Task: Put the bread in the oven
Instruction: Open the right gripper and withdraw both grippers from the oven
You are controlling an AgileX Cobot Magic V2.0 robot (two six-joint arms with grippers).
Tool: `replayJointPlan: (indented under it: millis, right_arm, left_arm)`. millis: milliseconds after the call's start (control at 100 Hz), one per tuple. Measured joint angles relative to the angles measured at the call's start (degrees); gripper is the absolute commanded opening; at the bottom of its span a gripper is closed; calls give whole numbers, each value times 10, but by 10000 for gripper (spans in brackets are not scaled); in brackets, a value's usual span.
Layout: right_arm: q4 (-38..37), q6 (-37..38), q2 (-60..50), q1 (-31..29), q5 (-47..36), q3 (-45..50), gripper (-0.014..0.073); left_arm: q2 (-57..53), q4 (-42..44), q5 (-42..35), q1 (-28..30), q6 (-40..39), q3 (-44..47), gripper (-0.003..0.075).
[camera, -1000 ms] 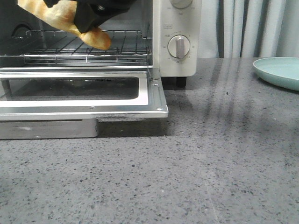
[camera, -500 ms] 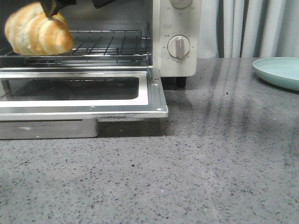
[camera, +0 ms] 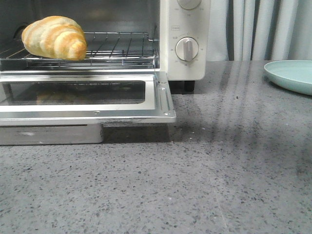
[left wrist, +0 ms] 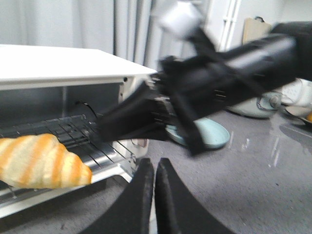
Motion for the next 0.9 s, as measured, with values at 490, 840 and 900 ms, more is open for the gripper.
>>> replayJointPlan:
  millis: [490,840,900]
  right_arm:
    - [-50,0,-565,-25,54,332,-59]
    - [-57,0,-749,-104,134,417,-59]
    - [-60,0,-754,-105,137,420,-59]
  left_arm:
    - [-122,86,-58,14,0,51,-22]
    - [-122,50,-80,14,0,78,-21]
    - [-122,41,-81,14,0,79,-21]
